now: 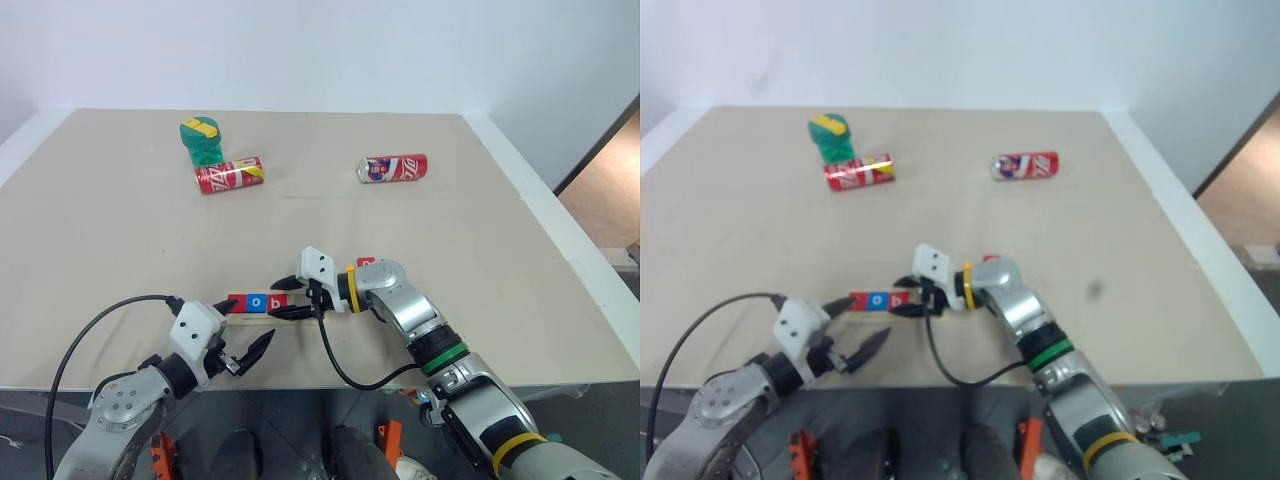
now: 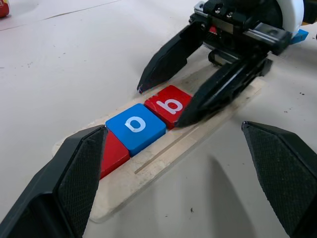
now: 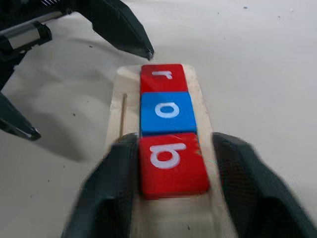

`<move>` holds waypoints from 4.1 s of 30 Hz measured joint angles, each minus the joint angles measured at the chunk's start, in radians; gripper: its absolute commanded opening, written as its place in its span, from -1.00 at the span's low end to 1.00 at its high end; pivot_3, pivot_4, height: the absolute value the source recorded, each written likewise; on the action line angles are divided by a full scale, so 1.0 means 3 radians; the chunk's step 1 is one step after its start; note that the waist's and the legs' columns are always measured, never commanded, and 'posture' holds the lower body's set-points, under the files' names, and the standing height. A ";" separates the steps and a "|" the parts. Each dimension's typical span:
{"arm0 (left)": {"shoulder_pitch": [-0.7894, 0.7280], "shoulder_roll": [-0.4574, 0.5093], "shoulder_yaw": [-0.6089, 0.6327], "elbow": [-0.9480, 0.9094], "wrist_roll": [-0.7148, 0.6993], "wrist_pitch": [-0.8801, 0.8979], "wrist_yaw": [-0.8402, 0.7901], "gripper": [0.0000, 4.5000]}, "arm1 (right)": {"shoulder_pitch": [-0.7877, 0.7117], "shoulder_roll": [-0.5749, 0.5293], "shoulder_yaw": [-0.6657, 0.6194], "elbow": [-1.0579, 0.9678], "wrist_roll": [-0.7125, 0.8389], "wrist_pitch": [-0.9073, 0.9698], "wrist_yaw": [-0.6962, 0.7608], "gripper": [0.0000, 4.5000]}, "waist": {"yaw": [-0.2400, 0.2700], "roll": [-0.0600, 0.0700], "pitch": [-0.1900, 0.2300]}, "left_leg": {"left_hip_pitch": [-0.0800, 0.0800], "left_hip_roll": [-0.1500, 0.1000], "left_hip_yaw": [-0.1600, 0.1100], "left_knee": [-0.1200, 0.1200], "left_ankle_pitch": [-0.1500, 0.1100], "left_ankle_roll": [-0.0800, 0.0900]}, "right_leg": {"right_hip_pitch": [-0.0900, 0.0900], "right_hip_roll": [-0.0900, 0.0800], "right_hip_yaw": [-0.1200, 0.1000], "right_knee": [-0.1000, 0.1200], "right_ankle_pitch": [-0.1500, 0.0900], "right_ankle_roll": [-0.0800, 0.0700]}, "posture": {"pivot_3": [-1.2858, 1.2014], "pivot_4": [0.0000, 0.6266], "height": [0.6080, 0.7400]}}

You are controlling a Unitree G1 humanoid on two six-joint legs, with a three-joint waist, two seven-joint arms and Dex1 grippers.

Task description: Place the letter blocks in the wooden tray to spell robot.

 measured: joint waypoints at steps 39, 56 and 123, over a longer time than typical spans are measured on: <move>-0.0775 0.0585 -0.0333 0.0109 -0.0309 0.0197 -0.0929 1.00 | 0.0890 -0.0107 -0.1098 -0.1776 -0.0023 0.2190 -0.2667 0.85 | -0.0022 0.0000 0.0000 | -0.0016 -0.0009 -0.0002 -0.0020 -0.0001 -0.0003 | -0.0018 -0.0001 0.0010 0.0001 -0.0006 0.0023 | 0.03 -0.52 1.00; -0.0836 0.0662 -0.0384 0.0155 -0.0305 0.0216 -0.1088 1.00 | 0.1218 0.0343 -0.0929 -0.3088 -0.0017 0.3485 -0.3185 -0.46 | -0.0023 0.0000 0.0000 | -0.0019 -0.0007 -0.0008 -0.0022 -0.0001 -0.0003 | -0.0021 0.0001 0.0005 0.0001 -0.0007 0.0021 | 0.03 -0.52 1.00; -0.0793 0.0100 -0.0395 0.0419 0.0202 -0.0441 -0.0575 1.00 | 0.1181 -0.1239 -0.0616 -0.1748 0.0230 0.1003 -0.0295 0.09 | 0.0006 -0.0002 0.0002 | 0.0000 -0.0008 -0.0005 0.0003 -0.0006 0.0007 | 0.0009 -0.0001 0.0005 0.0000 0.0001 0.0027 | 0.03 -0.52 1.00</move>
